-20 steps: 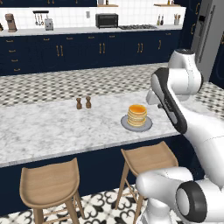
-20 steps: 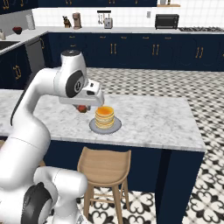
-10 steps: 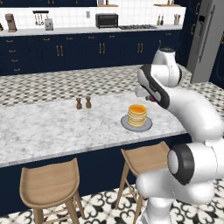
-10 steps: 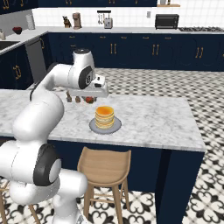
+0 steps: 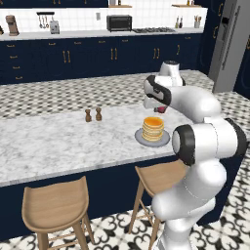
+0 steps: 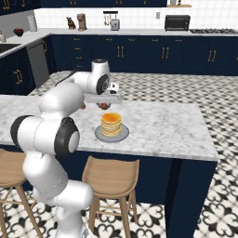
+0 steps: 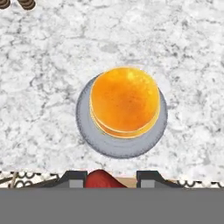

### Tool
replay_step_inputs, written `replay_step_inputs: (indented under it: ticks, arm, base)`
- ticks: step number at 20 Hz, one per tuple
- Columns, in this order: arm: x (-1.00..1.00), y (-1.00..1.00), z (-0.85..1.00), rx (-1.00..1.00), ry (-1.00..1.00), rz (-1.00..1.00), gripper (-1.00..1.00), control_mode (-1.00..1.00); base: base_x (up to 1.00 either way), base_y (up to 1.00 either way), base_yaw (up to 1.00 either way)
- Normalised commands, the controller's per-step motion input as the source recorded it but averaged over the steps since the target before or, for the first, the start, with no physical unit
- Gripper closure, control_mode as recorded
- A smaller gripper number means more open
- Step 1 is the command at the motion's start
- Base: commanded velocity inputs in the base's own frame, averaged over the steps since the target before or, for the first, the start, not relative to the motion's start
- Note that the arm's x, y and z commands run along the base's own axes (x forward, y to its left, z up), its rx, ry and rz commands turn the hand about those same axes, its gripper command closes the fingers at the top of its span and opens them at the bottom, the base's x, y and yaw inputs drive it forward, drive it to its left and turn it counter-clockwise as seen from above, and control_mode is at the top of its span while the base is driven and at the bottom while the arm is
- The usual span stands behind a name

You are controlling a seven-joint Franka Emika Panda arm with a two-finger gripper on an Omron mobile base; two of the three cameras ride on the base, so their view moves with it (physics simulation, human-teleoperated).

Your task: Take the strawberry from the fridge and place it on top of the pancake, located on the dining counter.

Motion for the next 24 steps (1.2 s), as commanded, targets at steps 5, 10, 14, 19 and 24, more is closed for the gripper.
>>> replay_step_inputs:
  ticks: [5,10,14,19,24]
  arm:
    - [0.97,-0.10,-0.61,0.00,0.02,0.00,1.00,-1.00]
    - [0.50,-0.04,-0.50,0.00,0.02,0.00,1.00,-1.00]
    - [-0.06,0.00,-0.25,0.00,0.05,0.00,1.00,-1.00]
    - [-0.06,0.02,-0.20,0.00,0.01,0.00,1.00,-1.00]
    - [-0.07,0.00,-0.03,0.00,0.00,0.00,1.00,-1.00]
  base:
    - [0.00,0.00,0.00]
    - [0.00,0.00,0.00]
    - [0.00,0.00,0.00]
    - [0.00,0.00,0.00]
    - [0.00,0.00,0.00]
